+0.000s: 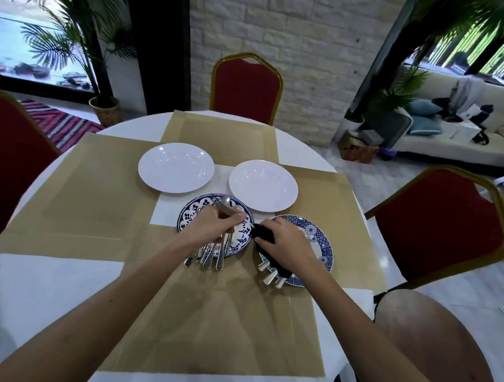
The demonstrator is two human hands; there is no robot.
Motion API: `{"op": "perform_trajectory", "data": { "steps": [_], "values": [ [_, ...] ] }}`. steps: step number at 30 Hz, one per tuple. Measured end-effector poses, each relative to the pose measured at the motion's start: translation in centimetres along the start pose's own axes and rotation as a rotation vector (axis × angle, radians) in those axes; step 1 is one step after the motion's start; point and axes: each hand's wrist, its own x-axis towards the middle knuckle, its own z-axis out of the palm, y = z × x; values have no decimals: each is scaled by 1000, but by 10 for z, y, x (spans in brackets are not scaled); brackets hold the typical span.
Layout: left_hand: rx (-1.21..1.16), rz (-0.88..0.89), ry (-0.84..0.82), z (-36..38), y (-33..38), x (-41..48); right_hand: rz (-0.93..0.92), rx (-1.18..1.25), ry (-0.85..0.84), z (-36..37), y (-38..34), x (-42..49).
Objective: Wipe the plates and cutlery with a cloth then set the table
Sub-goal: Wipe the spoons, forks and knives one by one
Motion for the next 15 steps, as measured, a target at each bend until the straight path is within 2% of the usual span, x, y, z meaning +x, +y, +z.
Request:
{"op": "perform_trajectory", "data": {
  "steps": [4, 7, 15],
  "values": [
    [-127, -49, 180, 33, -6, 14, 103, -77, 73, 11, -3, -13],
    [-122, -57, 299, 49, -3, 27, 152, -65, 126, 21, -4, -25],
    [-312, -153, 313, 67, 2, 76, 289, 93, 100, 33, 36, -42]
  ]
}}
